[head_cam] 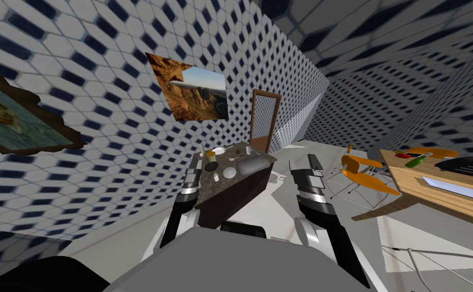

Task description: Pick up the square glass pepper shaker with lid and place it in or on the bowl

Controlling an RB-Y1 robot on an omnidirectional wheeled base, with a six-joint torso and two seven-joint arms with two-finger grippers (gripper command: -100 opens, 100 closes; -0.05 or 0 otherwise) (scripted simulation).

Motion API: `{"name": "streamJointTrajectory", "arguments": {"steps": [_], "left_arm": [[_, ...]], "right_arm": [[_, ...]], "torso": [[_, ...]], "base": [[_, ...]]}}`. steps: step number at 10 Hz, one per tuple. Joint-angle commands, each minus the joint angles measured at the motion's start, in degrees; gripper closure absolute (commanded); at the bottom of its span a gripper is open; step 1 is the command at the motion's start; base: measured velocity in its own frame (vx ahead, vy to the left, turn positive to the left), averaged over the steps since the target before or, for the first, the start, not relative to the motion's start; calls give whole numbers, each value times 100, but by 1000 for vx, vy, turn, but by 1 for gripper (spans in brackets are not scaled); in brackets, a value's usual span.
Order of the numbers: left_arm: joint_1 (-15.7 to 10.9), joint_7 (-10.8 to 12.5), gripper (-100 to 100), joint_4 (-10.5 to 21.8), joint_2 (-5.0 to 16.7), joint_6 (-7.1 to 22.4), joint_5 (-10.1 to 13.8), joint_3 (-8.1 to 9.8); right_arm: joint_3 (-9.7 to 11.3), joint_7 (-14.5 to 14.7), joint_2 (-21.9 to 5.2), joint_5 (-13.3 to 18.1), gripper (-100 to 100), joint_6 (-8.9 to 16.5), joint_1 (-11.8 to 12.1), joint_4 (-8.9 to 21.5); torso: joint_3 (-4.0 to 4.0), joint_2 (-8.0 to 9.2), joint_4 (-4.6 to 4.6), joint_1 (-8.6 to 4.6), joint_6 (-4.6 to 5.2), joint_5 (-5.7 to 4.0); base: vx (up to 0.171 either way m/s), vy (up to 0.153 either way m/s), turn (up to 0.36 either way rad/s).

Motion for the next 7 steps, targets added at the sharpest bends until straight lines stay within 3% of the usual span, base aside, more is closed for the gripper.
{"name": "streamJointTrajectory", "arguments": {"steps": [1,4,7], "left_arm": [[3,-67,-100,39,199,54,-61,22],[4,-289,-100,157,524,225,-266,98],[-18,-672,-100,365,830,521,-625,241]], "right_arm": [[0,0,0,0,0,0,0,0],[0,0,1,0,0,0,-1,0],[1,0,1,0,0,0,-1,0]], "torso": [[0,0,0,0,0,0],[16,28,6,-18,-1,-3],[27,46,11,-28,0,-7]], "base": [[-27,-14,32],[-78,-49,61],[-141,-82,107]]}}
